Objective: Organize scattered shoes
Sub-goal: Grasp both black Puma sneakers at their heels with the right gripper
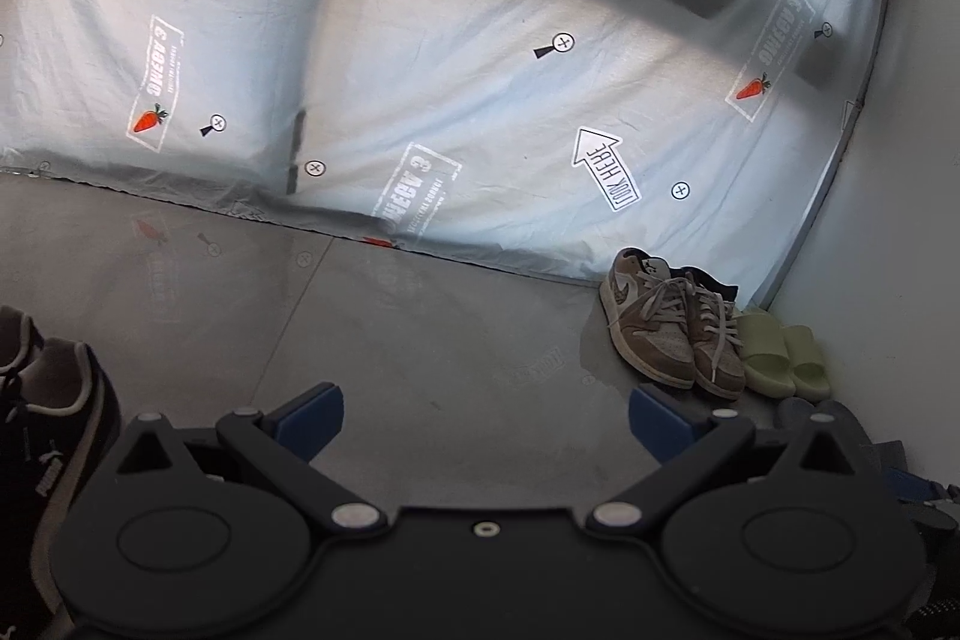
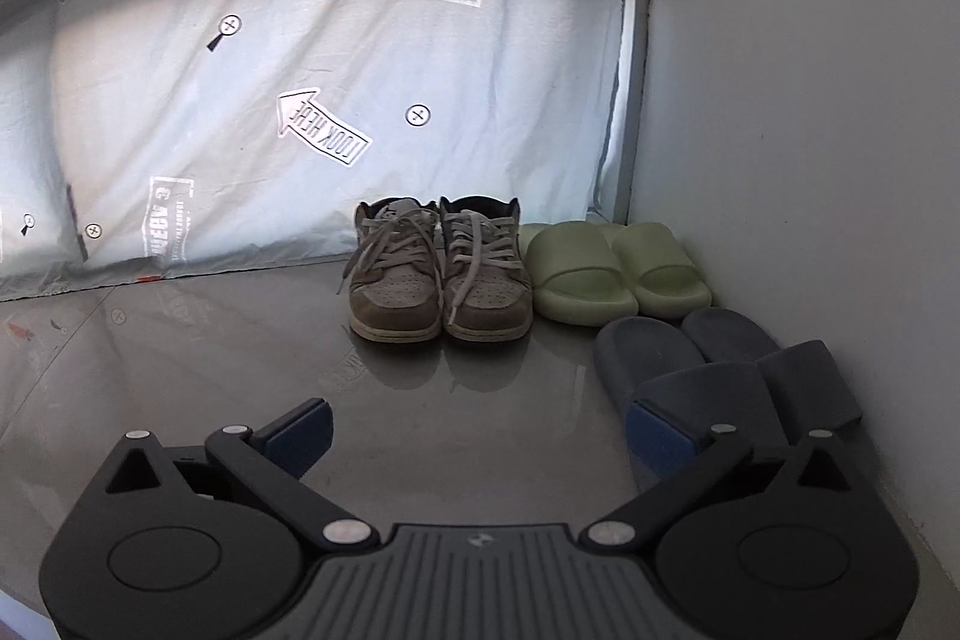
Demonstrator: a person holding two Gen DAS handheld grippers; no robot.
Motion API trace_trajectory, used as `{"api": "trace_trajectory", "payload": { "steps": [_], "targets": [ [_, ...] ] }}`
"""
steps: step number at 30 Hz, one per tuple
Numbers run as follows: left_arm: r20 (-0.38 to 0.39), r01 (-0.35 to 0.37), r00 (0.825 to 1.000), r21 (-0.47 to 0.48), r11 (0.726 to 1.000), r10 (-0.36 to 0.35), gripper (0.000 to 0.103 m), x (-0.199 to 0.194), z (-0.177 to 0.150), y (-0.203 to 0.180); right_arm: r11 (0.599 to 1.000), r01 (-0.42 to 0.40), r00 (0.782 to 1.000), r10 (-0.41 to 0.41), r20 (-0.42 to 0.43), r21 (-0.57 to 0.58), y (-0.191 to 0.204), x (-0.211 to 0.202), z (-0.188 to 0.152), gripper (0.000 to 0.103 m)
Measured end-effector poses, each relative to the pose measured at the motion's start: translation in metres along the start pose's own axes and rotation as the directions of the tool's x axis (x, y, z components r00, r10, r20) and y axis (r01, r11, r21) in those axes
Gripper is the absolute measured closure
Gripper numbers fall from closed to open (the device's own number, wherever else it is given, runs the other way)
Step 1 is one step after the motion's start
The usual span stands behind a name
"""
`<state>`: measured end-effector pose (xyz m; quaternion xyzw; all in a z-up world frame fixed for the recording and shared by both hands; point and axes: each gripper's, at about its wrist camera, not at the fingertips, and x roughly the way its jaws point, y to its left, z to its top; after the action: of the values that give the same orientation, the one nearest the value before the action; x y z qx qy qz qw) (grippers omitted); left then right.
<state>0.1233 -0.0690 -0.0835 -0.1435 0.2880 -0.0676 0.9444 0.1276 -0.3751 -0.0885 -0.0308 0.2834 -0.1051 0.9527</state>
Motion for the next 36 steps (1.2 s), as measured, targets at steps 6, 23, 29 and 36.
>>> {"api": "trace_trajectory", "payload": {
  "steps": [6,23,29,36],
  "targets": [
    [-0.004,-0.064,0.998,-0.065,0.996,0.064,0.001,-0.035,-0.017,0.041,0.995,-0.077,0.997,0.076,-0.015,-0.063,0.043,-0.032,0.000,0.000],
    [0.010,-0.117,0.993,-0.015,0.993,0.117,0.001,-0.080,-0.005,0.178,0.975,-0.193,0.978,0.182,-0.102,-0.109,0.197,-0.074,-0.033,0.000],
    [0.021,-0.108,0.994,0.016,0.994,0.107,0.001,-0.083,0.015,0.237,0.979,-0.189,0.979,0.181,-0.092,-0.083,0.252,-0.078,-0.040,0.000],
    [0.004,-0.113,0.994,0.025,0.993,0.113,0.001,-0.092,0.028,0.286,0.976,-0.212,0.973,0.206,-0.106,-0.044,0.321,-0.086,-0.043,0.000]
  ]
}}
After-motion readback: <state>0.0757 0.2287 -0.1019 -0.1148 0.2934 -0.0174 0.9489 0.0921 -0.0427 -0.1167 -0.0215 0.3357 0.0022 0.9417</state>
